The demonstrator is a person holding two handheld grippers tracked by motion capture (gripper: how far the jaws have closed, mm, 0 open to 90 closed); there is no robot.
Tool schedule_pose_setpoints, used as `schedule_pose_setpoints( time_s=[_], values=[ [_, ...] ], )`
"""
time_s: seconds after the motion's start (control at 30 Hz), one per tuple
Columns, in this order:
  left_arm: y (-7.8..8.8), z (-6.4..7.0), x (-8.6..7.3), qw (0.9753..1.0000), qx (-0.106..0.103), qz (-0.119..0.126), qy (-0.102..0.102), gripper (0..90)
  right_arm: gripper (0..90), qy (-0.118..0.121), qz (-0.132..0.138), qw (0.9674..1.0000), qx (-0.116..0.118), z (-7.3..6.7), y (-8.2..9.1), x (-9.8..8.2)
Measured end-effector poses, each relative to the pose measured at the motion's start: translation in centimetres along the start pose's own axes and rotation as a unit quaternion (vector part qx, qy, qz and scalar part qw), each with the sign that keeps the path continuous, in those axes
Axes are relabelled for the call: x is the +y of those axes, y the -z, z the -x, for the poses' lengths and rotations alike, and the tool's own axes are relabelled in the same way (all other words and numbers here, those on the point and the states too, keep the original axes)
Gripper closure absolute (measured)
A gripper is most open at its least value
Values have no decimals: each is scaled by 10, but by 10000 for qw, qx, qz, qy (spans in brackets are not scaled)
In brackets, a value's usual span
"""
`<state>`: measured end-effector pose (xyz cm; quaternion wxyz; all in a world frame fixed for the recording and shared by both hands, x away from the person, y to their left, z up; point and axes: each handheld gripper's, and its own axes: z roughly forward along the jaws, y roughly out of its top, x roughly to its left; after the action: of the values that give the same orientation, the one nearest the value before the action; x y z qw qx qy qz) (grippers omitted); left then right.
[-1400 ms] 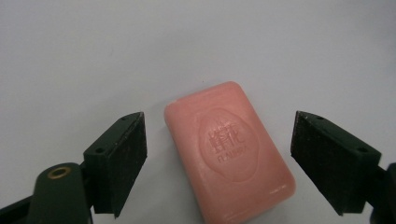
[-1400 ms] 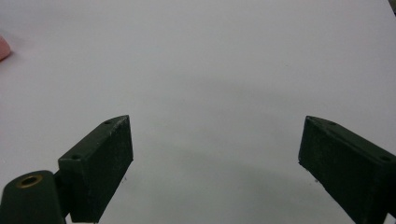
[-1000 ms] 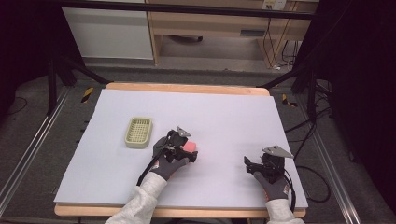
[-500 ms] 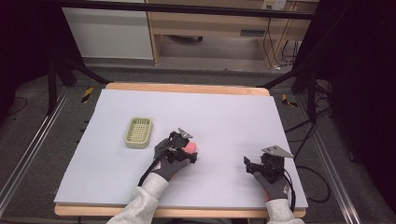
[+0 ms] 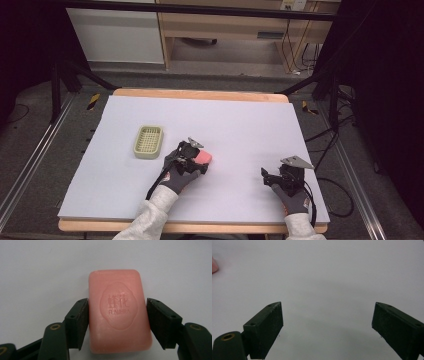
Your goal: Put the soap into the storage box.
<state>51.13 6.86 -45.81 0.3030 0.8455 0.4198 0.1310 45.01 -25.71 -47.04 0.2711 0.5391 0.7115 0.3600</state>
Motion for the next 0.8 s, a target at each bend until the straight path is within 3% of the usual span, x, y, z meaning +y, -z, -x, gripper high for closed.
schedule_pose_setpoints(
  time_s=[0.2,0.33,0.8],
  values=[
    [1,2,2,9998,77,82,-150,329,103,-28,-6,10000,2,0,0,0],
    [0,2,9,9995,111,-46,-288,299,103,-33,-23,10000,17,0,0,0],
    [-16,2,13,9987,103,-365,-333,336,103,-14,-47,10000,46,1,-1,0]
  ],
)
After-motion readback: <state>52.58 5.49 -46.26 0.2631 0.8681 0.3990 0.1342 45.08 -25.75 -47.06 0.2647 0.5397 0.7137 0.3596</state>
